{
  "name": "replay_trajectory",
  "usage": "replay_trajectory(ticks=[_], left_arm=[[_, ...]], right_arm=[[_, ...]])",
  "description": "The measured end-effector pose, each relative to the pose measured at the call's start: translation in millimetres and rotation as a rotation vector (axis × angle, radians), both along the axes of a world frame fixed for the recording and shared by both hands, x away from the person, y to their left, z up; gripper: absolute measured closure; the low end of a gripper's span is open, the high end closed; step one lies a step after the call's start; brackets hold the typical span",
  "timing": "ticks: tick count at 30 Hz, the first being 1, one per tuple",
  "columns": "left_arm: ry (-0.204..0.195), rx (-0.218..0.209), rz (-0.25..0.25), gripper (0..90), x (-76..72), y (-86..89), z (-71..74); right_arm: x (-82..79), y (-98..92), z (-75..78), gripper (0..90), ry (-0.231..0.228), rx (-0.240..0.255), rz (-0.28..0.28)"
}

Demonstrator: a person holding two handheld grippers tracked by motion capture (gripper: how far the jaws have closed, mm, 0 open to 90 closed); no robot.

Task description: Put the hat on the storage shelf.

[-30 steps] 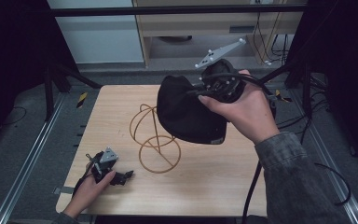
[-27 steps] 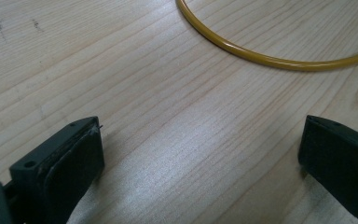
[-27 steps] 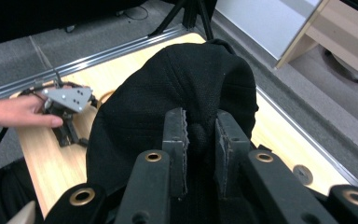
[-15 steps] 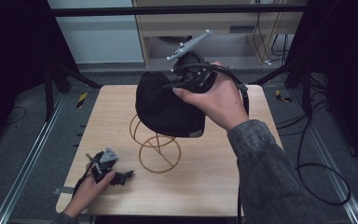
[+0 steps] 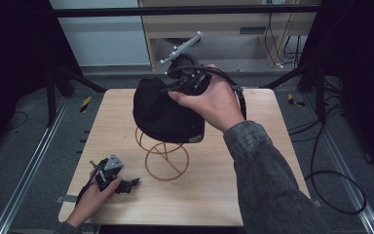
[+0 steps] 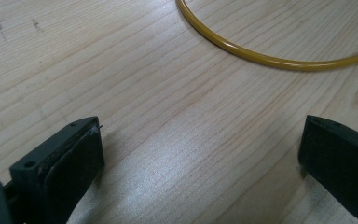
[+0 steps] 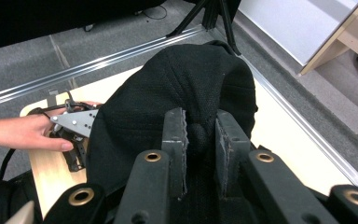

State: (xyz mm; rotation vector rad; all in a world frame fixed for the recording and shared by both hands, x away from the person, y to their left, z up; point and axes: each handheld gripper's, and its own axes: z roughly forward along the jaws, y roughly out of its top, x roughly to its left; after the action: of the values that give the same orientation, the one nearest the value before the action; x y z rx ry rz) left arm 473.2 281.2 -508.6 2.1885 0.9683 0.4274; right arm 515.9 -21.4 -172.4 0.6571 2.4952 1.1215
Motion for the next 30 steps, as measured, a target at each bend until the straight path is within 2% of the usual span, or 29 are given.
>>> replay_trajectory(ticks=[13,18,30], left_arm=[[0.0,0.001,0.0,0.0,0.0,0.0,0.0],[0.0,0.001,-0.001,0.0,0.0,0.0,0.0],[0.0,0.001,-0.001,0.0,0.0,0.0,0.0]], right_arm=[[9.2,11.3,-12.4,76.3,0.025,-0.008,0.006],[11.2,16.2,-18.6,76.2,0.041,0.007,0.015],[13.4,25.4,-26.8,76.0,0.052,-0.024,0.02]])
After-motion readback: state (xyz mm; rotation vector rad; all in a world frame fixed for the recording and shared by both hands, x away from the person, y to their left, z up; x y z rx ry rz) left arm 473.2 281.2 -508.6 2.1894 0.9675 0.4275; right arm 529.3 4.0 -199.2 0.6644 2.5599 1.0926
